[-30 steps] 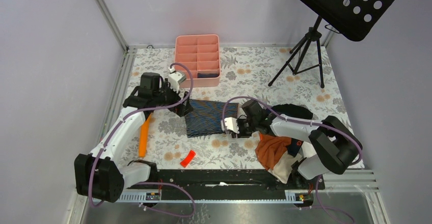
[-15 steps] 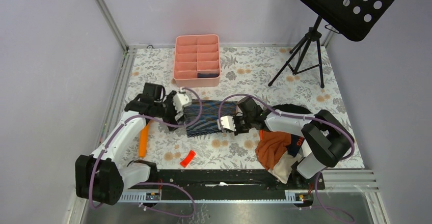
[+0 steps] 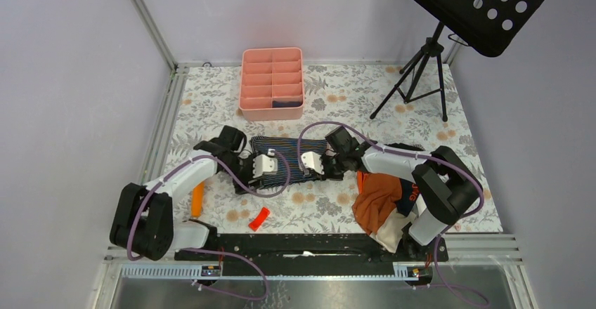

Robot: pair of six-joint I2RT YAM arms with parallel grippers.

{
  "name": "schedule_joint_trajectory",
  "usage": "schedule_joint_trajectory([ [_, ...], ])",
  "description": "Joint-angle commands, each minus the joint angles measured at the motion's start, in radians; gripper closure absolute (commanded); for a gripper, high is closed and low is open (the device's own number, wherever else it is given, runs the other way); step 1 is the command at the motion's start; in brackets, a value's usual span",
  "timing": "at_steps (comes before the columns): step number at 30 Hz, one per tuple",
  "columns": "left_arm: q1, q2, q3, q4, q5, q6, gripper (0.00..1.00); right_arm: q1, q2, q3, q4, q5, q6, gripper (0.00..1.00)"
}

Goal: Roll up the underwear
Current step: Fold the underwear at the center of the board.

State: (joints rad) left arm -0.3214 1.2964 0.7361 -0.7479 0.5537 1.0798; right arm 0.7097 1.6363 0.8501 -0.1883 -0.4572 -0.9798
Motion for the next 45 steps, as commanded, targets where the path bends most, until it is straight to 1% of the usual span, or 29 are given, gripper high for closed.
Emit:
schedule_joint_trajectory([
  [1, -0.058, -0.033, -0.063, 0.185, -0.022, -0.011, 0.37, -0.012, 0.013, 0.015, -0.067, -0.005, 0.037, 1.0],
  [9, -0.108, -0.025, -0.115, 0.276, -0.083, -0.02, 0.38, -0.011, 0.014, 0.014, -0.063, 0.001, 0.047, 1.0],
  [14, -0.108, 0.003, -0.129, 0.28, -0.11, 0.009, 0.41, -0.011, 0.014, 0.015, -0.06, 0.002, 0.059, 1.0],
  [16, -0.108, 0.007, -0.136, 0.28, -0.113, 0.02, 0.43, -0.012, 0.016, 0.015, -0.059, 0.005, 0.062, 1.0],
  [19, -0.11, -0.011, -0.14, 0.281, -0.116, 0.016, 0.45, -0.013, 0.015, 0.014, -0.054, 0.008, 0.064, 1.0],
  [20, -0.11, -0.027, -0.141, 0.286, -0.114, 0.013, 0.44, -0.011, 0.015, 0.014, -0.054, 0.006, 0.064, 1.0],
  [23, -0.11, -0.094, -0.137, 0.291, -0.102, 0.001, 0.36, -0.012, 0.013, 0.014, -0.056, 0.005, 0.067, 1.0],
  [26, -0.11, -0.153, -0.112, 0.259, -0.083, -0.001, 0.35, -0.011, 0.011, 0.012, -0.055, 0.005, 0.068, 1.0],
  [29, -0.119, -0.171, -0.095, 0.202, -0.059, -0.001, 0.38, -0.011, 0.011, 0.012, -0.055, 0.003, 0.073, 1.0],
  [33, -0.13, -0.12, -0.093, 0.165, -0.061, 0.008, 0.43, -0.011, 0.011, 0.013, -0.055, 0.005, 0.073, 1.0],
  [36, -0.133, -0.078, -0.088, 0.185, -0.064, -0.006, 0.45, -0.011, 0.006, 0.008, -0.056, 0.0, 0.073, 1.0],
  [39, -0.145, -0.049, -0.083, 0.211, -0.066, -0.019, 0.49, -0.011, -0.001, 0.005, -0.061, -0.006, 0.072, 1.0],
  [45, -0.166, 0.016, -0.089, 0.244, -0.091, -0.025, 0.52, -0.011, -0.001, 0.004, -0.058, -0.005, 0.074, 1.0],
])
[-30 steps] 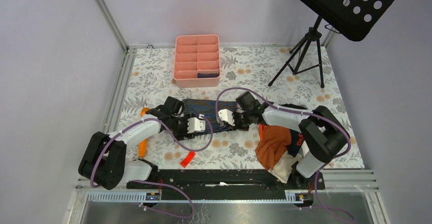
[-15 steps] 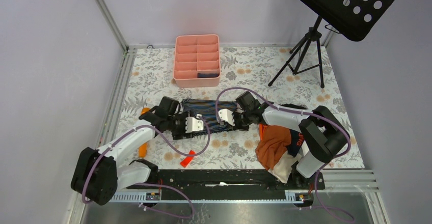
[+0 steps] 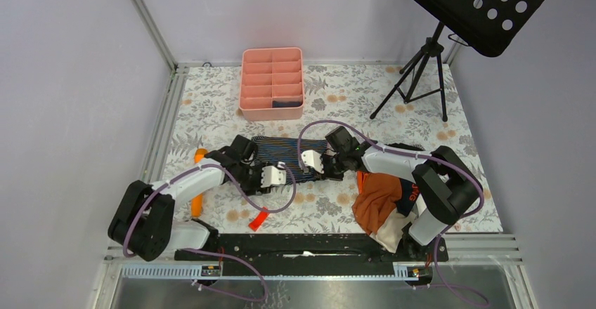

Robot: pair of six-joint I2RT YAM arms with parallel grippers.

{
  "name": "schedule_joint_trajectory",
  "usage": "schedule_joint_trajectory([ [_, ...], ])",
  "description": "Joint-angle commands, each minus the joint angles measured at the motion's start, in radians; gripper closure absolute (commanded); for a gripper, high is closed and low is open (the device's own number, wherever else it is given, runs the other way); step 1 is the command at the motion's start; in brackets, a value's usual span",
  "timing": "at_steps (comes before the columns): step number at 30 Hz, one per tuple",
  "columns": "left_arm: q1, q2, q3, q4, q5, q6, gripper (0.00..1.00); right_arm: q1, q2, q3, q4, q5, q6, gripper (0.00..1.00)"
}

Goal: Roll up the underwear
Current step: Fold the underwear at the center of the board.

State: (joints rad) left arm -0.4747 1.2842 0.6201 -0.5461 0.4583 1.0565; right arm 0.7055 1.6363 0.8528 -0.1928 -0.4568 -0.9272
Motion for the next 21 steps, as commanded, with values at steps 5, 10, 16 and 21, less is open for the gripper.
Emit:
schedule_joint_trajectory([
  [5, -0.021, 0.041, -0.025, 0.099, -0.053, 0.018, 0.54, -0.009, -0.007, -0.003, -0.054, -0.006, 0.025, 1.0],
  [10, -0.024, 0.034, -0.087, 0.17, -0.125, 0.045, 0.69, -0.006, -0.011, -0.006, -0.054, -0.008, 0.025, 1.0],
  [16, -0.023, 0.025, -0.104, 0.139, -0.138, 0.034, 0.94, -0.007, -0.02, -0.015, -0.056, -0.007, 0.024, 1.0],
  [21, -0.022, -0.028, -0.022, 0.026, -0.091, -0.016, 1.0, -0.007, -0.066, -0.017, -0.075, -0.006, 0.054, 1.0],
])
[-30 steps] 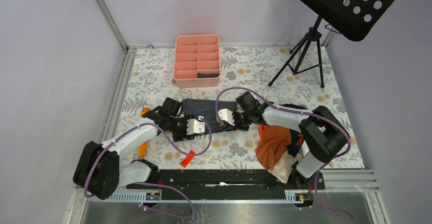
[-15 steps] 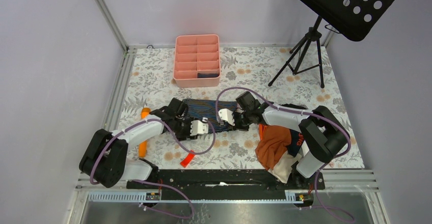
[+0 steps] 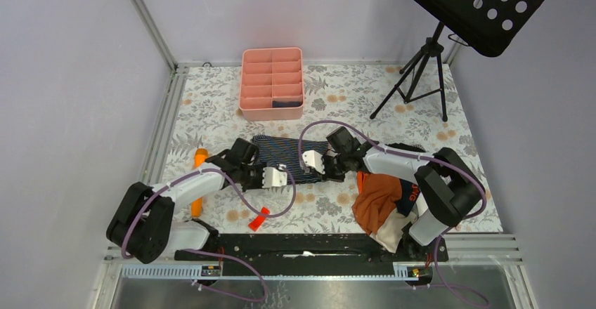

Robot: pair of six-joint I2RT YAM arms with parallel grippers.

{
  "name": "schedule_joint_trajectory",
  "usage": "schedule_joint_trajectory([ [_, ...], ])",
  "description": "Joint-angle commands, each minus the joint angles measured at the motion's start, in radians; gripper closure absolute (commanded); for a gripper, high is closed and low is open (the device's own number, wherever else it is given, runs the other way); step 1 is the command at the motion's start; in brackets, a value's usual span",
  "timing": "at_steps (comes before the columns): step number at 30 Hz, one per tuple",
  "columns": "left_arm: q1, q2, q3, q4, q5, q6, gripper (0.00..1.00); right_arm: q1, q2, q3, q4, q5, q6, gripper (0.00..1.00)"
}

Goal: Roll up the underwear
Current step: Fold the underwear at the center of the board.

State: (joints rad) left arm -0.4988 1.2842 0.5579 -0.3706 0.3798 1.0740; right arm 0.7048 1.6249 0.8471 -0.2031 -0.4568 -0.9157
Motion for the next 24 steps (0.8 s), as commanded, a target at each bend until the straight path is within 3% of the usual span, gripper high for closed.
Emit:
schedule_joint_trajectory([
  [1, 0.002, -0.041, 0.061, -0.174, 0.0, -0.049, 1.0, -0.008, -0.071, -0.005, -0.078, -0.012, 0.053, 1.0],
  [9, 0.002, -0.081, 0.209, -0.283, 0.066, -0.194, 1.0, -0.006, -0.159, 0.047, -0.183, -0.1, 0.182, 1.0],
  [14, 0.002, -0.059, 0.237, -0.282, 0.062, -0.204, 1.0, -0.007, -0.183, 0.044, -0.214, -0.103, 0.211, 1.0],
  [24, 0.003, 0.078, 0.305, -0.14, -0.028, -0.149, 1.0, -0.117, -0.096, 0.167, -0.296, -0.185, 0.262, 1.0],
])
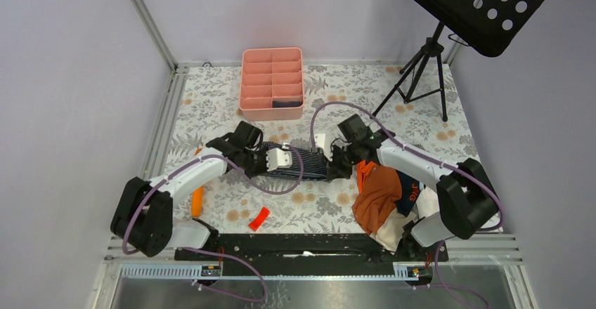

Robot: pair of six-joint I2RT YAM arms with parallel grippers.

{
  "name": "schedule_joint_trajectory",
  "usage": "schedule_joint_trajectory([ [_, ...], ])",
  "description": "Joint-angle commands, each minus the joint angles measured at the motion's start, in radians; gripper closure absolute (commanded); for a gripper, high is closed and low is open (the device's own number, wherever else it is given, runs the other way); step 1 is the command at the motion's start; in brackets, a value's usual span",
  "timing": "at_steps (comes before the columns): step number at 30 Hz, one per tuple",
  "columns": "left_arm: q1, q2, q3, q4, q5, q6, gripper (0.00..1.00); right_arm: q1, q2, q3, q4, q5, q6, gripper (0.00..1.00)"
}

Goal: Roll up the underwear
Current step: Fold the underwear at the center of the board.

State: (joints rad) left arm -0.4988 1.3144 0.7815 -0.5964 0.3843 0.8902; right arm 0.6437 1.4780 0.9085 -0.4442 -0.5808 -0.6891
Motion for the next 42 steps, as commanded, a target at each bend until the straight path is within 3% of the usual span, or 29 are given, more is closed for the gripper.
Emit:
schedule_joint_trajectory([
  [1, 0.006, 0.075, 0.108, 0.088, -0.039, 0.04, 1.0, -0.069, 0.072, 0.127, -0.062, -0.069, 0.039, 1.0],
  [16, 0.057, 0.421, 0.367, 0.153, -0.108, 0.028, 1.0, -0.211, 0.345, 0.343, -0.132, -0.107, 0.086, 1.0],
  [34, 0.057, 0.533, 0.484, 0.153, -0.114, -0.03, 1.0, -0.272, 0.466, 0.427, -0.1, -0.085, 0.198, 0.98],
  [37, 0.055, 0.534, 0.494, 0.152, -0.122, -0.048, 0.95, -0.278, 0.464, 0.428, -0.08, -0.049, 0.23, 0.98],
  [42, 0.053, 0.522, 0.513, 0.177, -0.164, -0.12, 0.72, -0.285, 0.465, 0.426, -0.068, -0.024, 0.27, 0.93],
])
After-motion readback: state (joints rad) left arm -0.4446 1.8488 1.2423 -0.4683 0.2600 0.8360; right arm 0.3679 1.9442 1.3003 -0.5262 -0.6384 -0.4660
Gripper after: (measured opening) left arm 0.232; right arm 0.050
